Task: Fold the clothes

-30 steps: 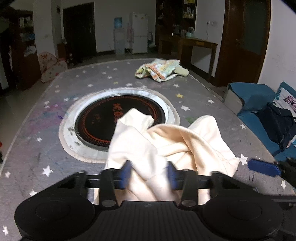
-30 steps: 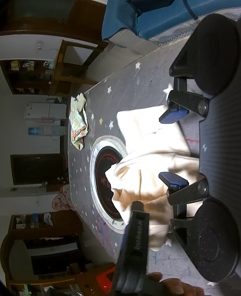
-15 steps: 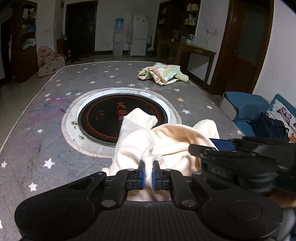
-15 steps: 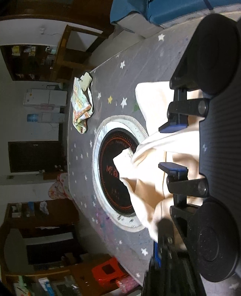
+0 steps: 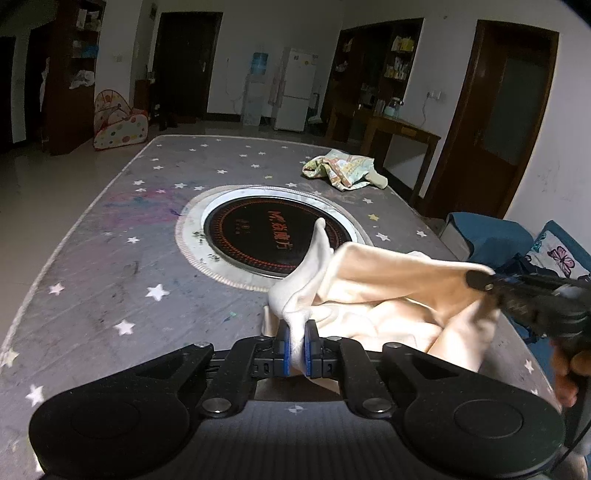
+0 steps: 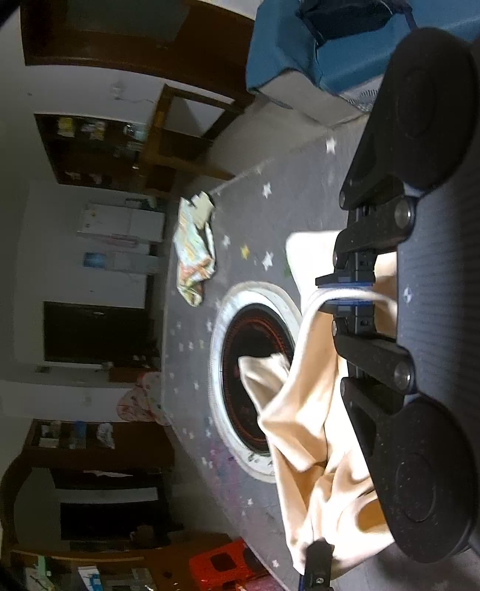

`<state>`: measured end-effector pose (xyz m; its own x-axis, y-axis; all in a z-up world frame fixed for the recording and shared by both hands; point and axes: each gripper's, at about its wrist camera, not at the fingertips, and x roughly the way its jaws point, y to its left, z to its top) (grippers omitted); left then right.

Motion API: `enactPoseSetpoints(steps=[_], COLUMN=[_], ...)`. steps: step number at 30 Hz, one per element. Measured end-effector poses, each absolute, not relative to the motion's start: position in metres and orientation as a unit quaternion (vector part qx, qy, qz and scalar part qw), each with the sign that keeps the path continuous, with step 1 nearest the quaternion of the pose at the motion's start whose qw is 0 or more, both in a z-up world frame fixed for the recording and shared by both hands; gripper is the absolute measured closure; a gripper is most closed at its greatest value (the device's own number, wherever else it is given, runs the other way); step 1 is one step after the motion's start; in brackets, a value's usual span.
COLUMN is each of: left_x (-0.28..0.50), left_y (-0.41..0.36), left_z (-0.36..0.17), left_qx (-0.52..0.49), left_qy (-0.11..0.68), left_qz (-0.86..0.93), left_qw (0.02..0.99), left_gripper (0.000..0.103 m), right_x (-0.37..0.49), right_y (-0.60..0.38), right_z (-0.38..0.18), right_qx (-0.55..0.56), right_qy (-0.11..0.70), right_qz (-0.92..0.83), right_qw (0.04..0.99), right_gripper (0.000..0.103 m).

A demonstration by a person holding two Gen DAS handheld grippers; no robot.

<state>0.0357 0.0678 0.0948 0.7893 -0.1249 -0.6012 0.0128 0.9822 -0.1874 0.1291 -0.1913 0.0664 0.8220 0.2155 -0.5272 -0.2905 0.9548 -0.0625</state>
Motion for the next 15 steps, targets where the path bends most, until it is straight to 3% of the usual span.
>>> enactPoseSetpoints(steps=[7,15], left_x=[-0.015,-0.066], left_y=[0.076,0.077], left_z=[0.099,0.078], left_qx=[-0.088,-0.065], left_qy=[0.323,0.365], left_qz=[-0.064,-0.104], left_qw=[0.94,0.923], left_gripper=[0.095,0.094], right_x=[0.07,0.004], right_y=[-0.22,-0.243], right_z=[0.09,0.071], right_qx=[-0.068,-0.09], right_qy=[0.252,0.333], right_qz=[0.15,0.2], right_qw=[0.954,0.917], right_gripper=[0.098,0.095])
